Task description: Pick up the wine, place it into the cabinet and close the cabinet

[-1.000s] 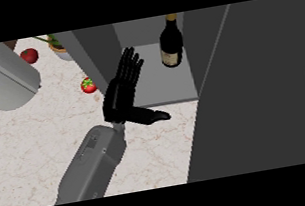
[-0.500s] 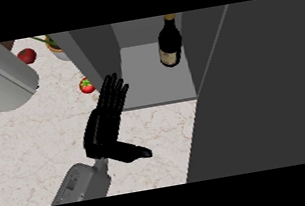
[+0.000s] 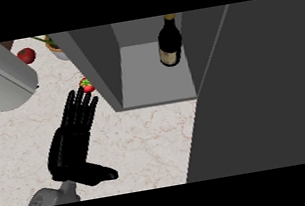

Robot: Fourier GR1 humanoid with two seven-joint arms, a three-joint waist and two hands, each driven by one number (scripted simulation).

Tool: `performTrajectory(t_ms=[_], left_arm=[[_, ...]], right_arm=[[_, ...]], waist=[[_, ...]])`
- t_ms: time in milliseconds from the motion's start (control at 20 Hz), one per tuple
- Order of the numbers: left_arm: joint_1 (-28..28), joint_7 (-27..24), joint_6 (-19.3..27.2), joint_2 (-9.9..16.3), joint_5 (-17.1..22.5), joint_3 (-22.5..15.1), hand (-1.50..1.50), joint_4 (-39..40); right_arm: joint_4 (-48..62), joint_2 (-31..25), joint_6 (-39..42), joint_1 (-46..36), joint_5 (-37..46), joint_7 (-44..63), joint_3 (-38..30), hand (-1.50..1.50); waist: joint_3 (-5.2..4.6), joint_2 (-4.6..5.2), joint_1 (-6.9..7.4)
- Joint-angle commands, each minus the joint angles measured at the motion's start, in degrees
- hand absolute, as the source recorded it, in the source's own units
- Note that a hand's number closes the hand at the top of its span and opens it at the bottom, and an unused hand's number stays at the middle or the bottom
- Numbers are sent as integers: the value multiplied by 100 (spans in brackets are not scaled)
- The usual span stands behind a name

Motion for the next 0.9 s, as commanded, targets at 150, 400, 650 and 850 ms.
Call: performTrajectory(t_ms=[150,400,650,850], left_arm=[[544,18,-351,675,230,501,-150,-518],[523,-114,-790,982,451,1000,-150,-174],[662,19,-1083,1251,697,1298,-150,-209],[642,224,-1224,1542,899,1550,-150,-296]], right_arm=[[-1084,-425,803,59,-256,229,659,150],[-1193,-168,732,-236,-190,615,793,150],[-908,175,698,-468,10,592,1047,150],[-920,317,714,-719,32,915,1208,150]], waist=[[1,-1,33],[-10,31,2],[-9,26,12],[-14,25,54]])
